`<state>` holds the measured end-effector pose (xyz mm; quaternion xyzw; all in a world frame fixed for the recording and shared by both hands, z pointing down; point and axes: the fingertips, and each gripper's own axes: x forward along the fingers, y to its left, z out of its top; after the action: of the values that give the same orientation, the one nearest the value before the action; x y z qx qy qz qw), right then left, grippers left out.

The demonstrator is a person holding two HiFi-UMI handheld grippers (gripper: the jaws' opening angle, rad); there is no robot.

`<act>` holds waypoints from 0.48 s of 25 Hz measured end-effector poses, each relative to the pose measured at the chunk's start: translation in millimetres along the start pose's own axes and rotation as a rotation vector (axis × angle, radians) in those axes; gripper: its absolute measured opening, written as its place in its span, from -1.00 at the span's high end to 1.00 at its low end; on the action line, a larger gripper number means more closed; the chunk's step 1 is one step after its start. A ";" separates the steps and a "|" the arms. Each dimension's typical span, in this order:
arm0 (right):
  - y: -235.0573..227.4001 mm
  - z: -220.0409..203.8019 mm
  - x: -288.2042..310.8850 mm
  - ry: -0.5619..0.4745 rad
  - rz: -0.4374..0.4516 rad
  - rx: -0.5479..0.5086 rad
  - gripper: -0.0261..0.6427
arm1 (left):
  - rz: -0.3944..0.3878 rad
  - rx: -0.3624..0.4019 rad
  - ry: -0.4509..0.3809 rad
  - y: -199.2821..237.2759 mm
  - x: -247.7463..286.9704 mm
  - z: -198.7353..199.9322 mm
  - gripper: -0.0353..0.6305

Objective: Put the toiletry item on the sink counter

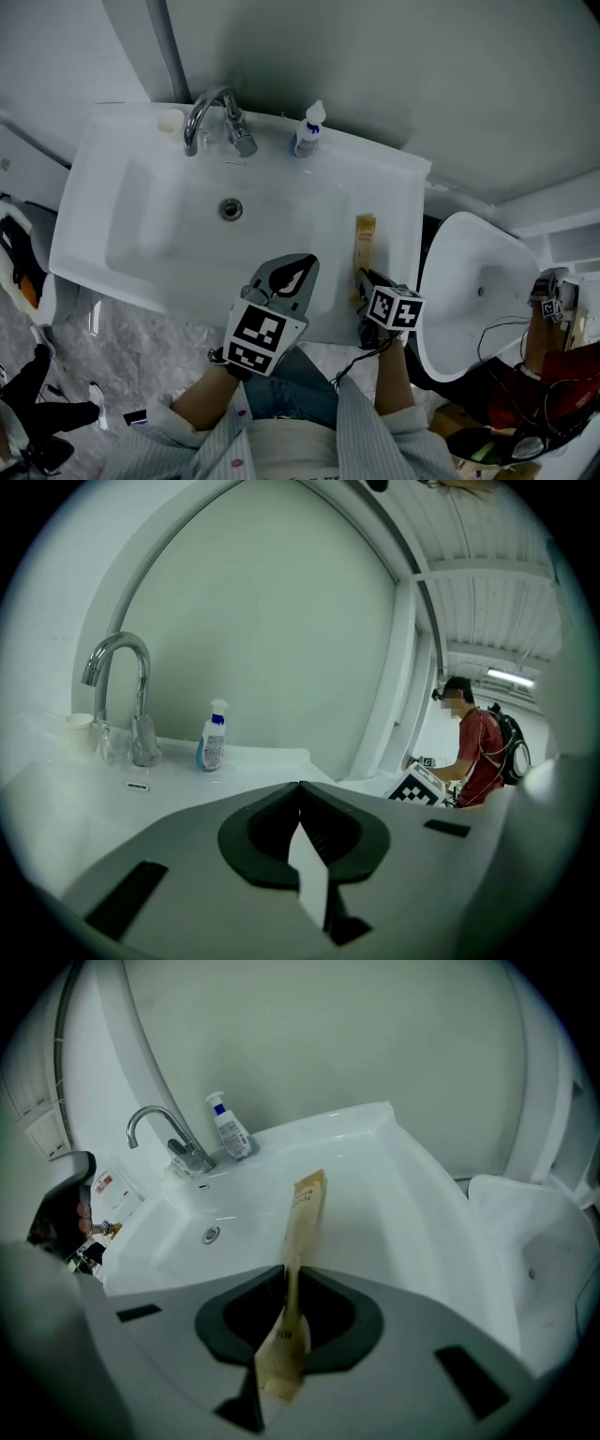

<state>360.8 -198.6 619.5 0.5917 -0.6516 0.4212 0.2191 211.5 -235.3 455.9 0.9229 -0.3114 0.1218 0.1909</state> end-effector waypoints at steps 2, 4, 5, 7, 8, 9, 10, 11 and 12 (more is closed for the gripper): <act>-2.0 -1.9 0.9 0.003 -0.008 -0.001 0.74 | 0.002 0.005 -0.003 -0.4 -1.3 1.4 0.85; -1.9 -4.2 1.8 0.009 -0.007 -0.007 0.66 | 0.003 0.007 -0.002 -0.5 -2.6 1.6 0.85; -1.6 -5.0 1.7 0.009 -0.008 -0.009 0.64 | 0.003 0.008 -0.001 -1.0 -3.1 1.4 0.85; -1.9 -6.1 0.5 0.009 -0.015 -0.020 0.61 | 0.001 0.010 -0.001 -2.9 -4.4 1.3 0.84; -2.1 -6.5 -0.1 0.009 -0.021 -0.027 0.58 | 0.001 0.011 -0.002 -3.7 -5.4 1.4 0.85; -2.3 -6.8 -0.8 0.008 -0.028 -0.034 0.56 | 0.001 0.011 -0.003 -4.1 -6.6 1.4 0.85; -2.8 -7.1 -1.6 0.007 -0.037 -0.039 0.54 | 0.002 0.011 -0.004 -4.4 -7.8 1.4 0.84; -3.7 -7.2 -2.4 0.005 -0.046 -0.043 0.51 | 0.004 0.011 -0.005 -4.4 -9.0 1.4 0.85; -5.1 -7.3 -3.5 0.002 -0.055 -0.045 0.49 | 0.005 0.010 -0.006 -4.3 -10.2 1.6 0.84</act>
<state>364.9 -190.3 622.2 0.6039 -0.6439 0.4010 0.2446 206.4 -227.4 449.8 0.9235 -0.3136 0.1210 0.1848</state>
